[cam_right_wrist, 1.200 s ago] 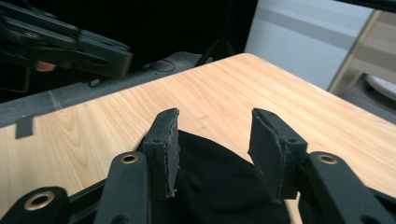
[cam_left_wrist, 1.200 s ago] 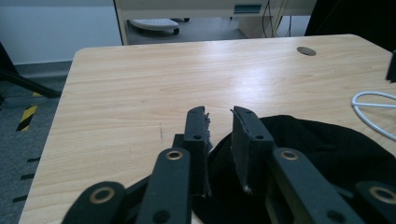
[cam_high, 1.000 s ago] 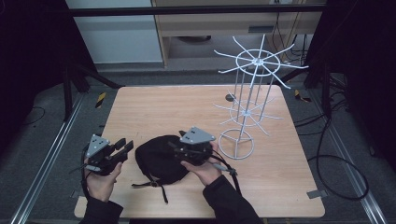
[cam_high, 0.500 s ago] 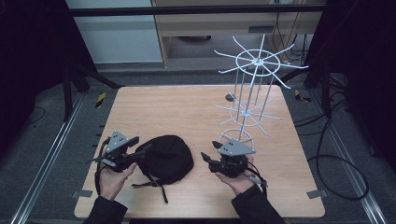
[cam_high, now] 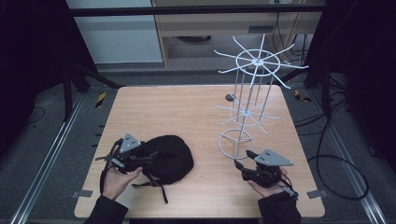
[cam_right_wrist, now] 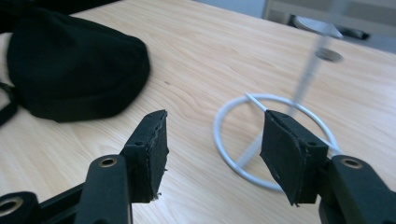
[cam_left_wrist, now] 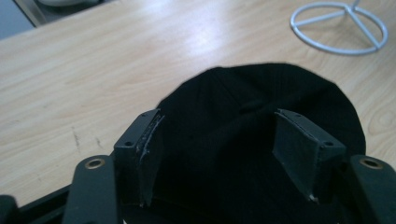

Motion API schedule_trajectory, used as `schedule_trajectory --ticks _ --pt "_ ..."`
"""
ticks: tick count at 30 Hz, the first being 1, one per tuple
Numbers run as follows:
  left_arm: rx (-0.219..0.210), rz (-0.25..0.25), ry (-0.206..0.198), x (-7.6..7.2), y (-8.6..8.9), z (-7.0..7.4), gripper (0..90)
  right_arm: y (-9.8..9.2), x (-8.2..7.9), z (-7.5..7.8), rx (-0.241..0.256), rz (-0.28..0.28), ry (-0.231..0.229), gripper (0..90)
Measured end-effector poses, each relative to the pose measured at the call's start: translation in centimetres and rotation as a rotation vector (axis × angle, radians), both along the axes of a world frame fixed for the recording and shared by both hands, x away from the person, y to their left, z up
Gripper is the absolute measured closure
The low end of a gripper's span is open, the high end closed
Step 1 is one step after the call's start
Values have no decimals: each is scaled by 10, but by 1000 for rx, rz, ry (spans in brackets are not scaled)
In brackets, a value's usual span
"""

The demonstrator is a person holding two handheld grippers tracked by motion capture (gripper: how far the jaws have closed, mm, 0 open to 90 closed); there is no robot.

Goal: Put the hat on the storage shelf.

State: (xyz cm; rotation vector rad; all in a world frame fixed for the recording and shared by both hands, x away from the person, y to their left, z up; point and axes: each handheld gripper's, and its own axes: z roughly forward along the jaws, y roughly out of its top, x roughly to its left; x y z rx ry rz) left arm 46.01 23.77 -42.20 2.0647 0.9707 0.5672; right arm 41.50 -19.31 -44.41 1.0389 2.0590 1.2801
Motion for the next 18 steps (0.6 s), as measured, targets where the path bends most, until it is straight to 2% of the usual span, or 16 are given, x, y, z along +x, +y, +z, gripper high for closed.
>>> schedule_trajectory --ticks 2,7,10,11,14,18 --pt "18 -6 20 2 0 -5 326 -11 -1 -3 8 -26 10 404" --pt "25 -9 36 4 3 -8 361 -34 -2 -7 27 -83 33 395" --pt "41 -8 51 5 4 -11 384 -39 -1 -8 29 -97 36 392" --pt "57 -12 70 7 3 -14 402 -44 0 -10 26 -112 44 390" --pt "68 -16 92 8 2 -18 418 -47 1 -12 22 -121 46 390" --pt "70 -19 129 12 1 -23 486 -53 4 -16 16 -139 61 390"
